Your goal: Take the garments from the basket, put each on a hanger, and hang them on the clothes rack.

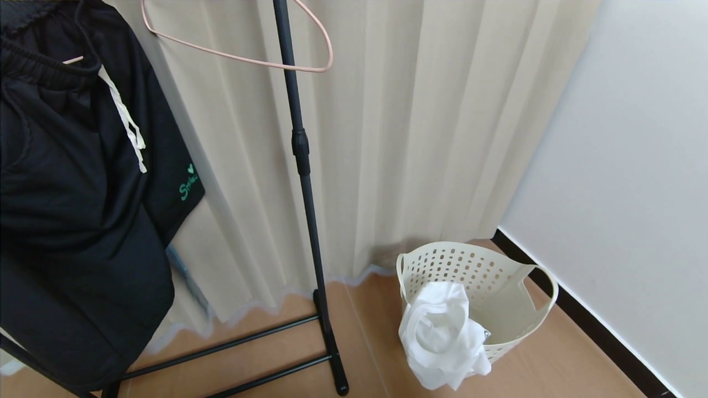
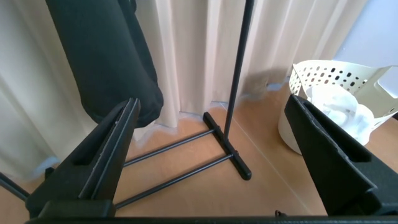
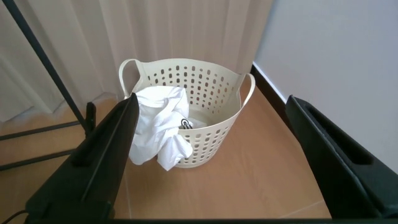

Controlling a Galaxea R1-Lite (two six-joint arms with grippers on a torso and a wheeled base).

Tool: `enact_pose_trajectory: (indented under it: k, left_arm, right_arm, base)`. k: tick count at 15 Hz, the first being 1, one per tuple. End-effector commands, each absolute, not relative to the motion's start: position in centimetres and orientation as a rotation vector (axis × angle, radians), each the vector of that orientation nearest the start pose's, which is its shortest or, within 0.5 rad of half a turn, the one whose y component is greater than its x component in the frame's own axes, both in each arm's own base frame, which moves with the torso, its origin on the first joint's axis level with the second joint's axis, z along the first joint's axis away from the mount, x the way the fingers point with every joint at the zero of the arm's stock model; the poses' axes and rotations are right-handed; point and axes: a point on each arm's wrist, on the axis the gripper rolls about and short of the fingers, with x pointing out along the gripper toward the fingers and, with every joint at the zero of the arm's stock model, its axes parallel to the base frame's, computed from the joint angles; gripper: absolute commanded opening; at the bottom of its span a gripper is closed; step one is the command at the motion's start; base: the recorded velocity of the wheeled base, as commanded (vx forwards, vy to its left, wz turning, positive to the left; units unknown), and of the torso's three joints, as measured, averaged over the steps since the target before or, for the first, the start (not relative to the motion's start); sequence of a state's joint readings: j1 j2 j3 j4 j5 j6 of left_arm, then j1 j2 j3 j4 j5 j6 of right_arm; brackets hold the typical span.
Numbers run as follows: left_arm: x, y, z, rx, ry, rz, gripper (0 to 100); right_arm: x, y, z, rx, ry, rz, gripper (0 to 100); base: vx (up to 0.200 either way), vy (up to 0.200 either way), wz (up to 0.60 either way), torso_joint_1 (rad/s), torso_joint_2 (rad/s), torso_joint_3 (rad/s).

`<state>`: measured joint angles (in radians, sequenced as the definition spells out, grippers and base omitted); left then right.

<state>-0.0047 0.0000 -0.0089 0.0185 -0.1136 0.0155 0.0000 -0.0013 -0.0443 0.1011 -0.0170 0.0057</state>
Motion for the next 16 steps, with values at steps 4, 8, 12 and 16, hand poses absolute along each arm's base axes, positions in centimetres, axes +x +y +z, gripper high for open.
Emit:
enact_pose_trajectory:
  k: [4, 8, 12, 16]
  left_arm:
    - [-2.35, -0.24, 7.62, 0.015, 0.010, -0.118, 100]
    - [-2.35, -0.24, 7.62, 0.015, 0.010, -0.118, 100]
    - [-2.35, -0.24, 7.62, 0.015, 0.010, -0.118, 100]
    - [-2.35, -0.24, 7.62, 0.015, 0.010, -0.118, 100]
  right_arm:
    - [-2.65, -0.04, 7.75, 0.003, 0.055, -0.017, 100]
    - [-2.65, -0.04, 7.75, 0.003, 0.055, -0.017, 100]
    - [-2.65, -0.04, 7.75, 0.004, 0.055, -0.017, 100]
    - [-2.65, -0.04, 7.75, 0.004, 0.055, -0.017, 100]
  base:
    - [0.000, 0.000, 0.00, 0.001, 0.00, -0.190]
    - [0.000, 0.000, 0.00, 0.004, 0.00, -0.195]
    - [0.000, 0.000, 0.00, 0.004, 0.00, -0.195]
    - [0.000, 0.000, 0.00, 0.001, 0.00, -0.196]
